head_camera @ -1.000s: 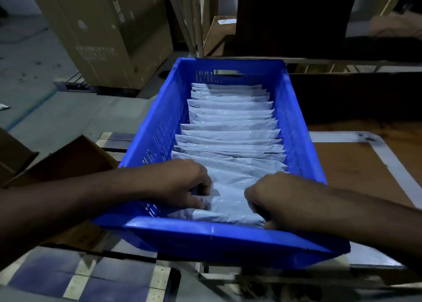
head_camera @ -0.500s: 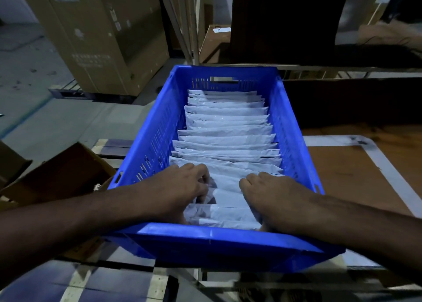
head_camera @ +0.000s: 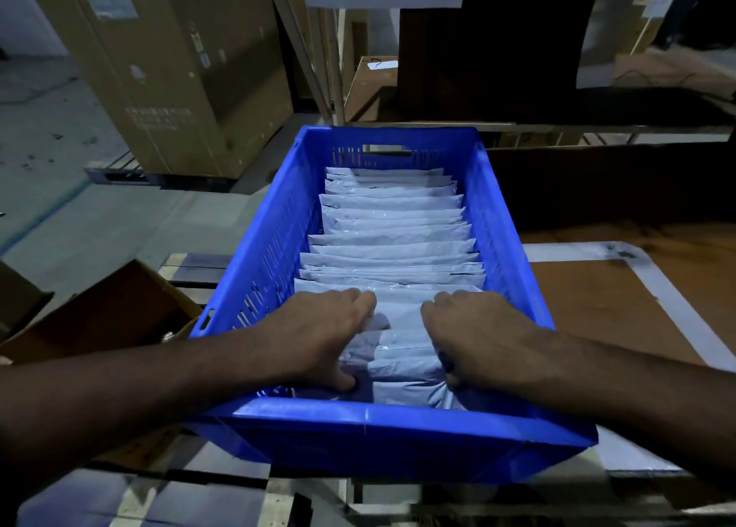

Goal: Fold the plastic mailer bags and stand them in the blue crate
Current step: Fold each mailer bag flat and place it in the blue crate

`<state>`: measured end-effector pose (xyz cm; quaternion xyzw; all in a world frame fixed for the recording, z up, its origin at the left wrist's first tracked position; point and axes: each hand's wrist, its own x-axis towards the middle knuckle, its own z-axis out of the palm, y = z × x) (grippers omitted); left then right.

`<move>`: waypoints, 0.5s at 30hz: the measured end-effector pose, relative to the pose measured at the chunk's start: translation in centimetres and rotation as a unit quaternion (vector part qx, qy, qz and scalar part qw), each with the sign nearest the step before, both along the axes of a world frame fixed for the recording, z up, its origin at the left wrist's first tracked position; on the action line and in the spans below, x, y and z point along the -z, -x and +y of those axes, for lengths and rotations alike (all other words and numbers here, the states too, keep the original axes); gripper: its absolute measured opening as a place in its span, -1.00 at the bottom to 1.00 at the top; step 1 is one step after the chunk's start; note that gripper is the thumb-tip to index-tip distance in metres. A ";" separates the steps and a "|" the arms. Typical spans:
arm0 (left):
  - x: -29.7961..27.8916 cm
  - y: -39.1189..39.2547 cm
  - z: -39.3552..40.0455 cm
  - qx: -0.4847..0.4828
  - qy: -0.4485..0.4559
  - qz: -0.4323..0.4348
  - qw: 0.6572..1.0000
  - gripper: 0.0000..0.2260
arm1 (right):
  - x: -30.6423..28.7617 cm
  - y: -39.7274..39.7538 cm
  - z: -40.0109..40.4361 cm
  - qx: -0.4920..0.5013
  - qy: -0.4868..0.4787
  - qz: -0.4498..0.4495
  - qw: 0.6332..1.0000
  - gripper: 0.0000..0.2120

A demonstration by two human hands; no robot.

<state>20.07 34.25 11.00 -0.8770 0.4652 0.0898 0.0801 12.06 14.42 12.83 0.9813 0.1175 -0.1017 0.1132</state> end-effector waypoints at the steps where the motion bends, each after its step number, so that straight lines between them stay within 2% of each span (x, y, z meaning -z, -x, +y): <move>1: 0.1 0.0 -0.1 0.000 -0.007 -0.007 1.000 -0.43 | 0.3 0.0 0.0 -0.003 0.006 -0.001 1.000 -0.68; 9: 0.3 -0.2 0.3 0.001 -0.046 0.024 0.999 -0.37 | -0.4 0.4 -1.0 -0.011 0.044 0.068 0.997 -0.78; 12: 0.4 -0.3 0.7 -0.017 -0.063 0.022 0.998 -0.30 | -0.2 1.1 -0.8 -0.041 0.100 0.051 0.993 -0.85; 15: 0.4 -0.3 0.5 -0.017 -0.069 0.002 0.997 -0.25 | 0.4 1.2 -0.4 -0.073 0.131 0.034 0.988 -0.81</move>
